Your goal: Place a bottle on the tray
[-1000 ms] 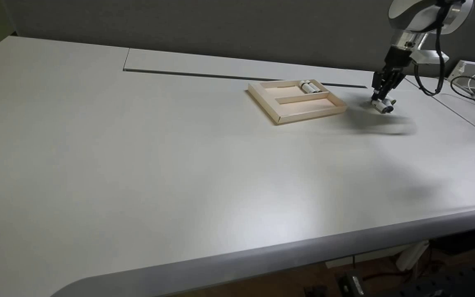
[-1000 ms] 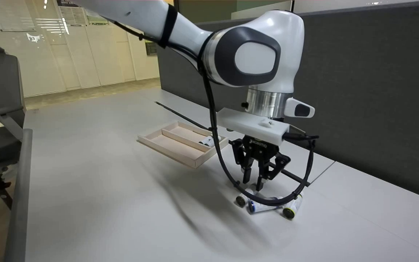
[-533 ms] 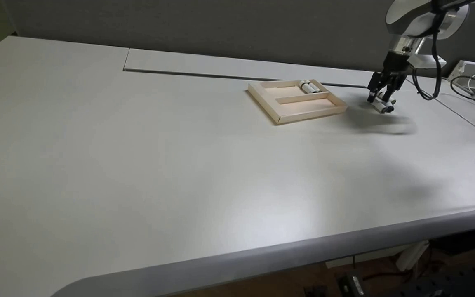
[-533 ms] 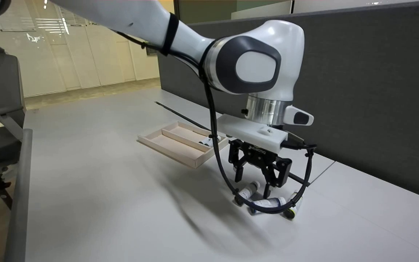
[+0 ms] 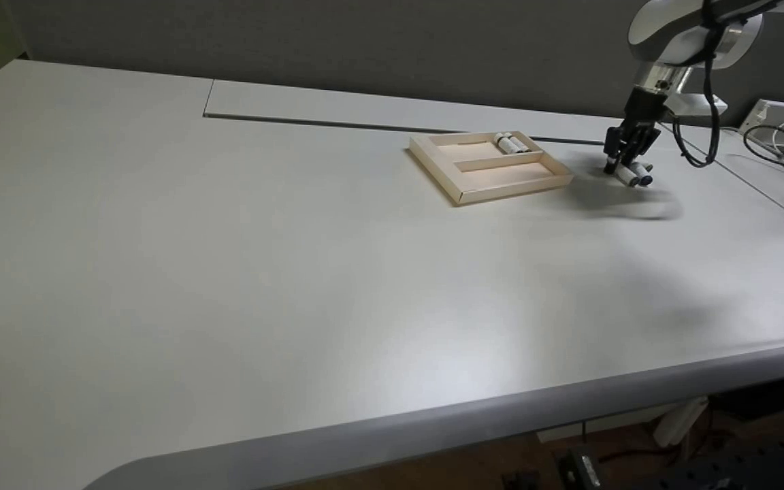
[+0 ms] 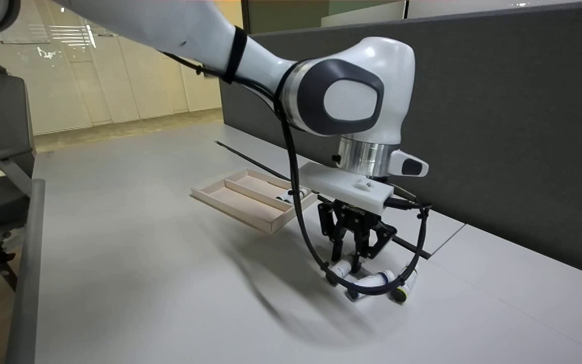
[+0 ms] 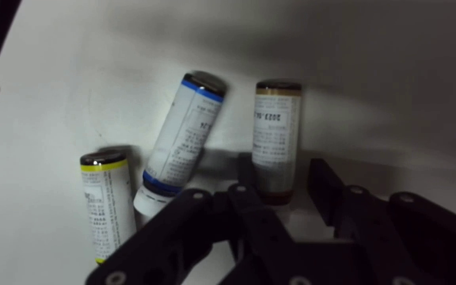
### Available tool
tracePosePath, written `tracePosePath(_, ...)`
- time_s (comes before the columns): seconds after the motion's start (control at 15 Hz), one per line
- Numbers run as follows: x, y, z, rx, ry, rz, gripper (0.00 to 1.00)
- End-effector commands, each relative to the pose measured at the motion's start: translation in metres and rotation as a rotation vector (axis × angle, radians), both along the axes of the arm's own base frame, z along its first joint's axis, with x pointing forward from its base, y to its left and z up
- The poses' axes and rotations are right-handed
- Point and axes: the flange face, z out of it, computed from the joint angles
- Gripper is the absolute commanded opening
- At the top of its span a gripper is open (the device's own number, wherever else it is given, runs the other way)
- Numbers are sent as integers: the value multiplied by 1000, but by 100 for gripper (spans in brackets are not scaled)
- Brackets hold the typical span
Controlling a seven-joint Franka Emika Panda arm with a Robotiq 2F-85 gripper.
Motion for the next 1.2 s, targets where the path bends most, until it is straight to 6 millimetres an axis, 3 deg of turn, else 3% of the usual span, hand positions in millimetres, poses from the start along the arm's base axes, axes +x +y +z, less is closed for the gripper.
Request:
tracePosePath(0.0, 10, 6, 14, -26, -9, -18, 12)
tracePosePath(0.07, 12, 10, 19, -19, -7, -15, 4)
tracePosePath(0.27, 21, 23, 34, -22, -15, 1, 7)
tracePosePath(0.47, 33, 49, 49, -20, -28, 26, 7)
tracePosePath(1.13, 73, 192, 99, -5, -65, 151, 7)
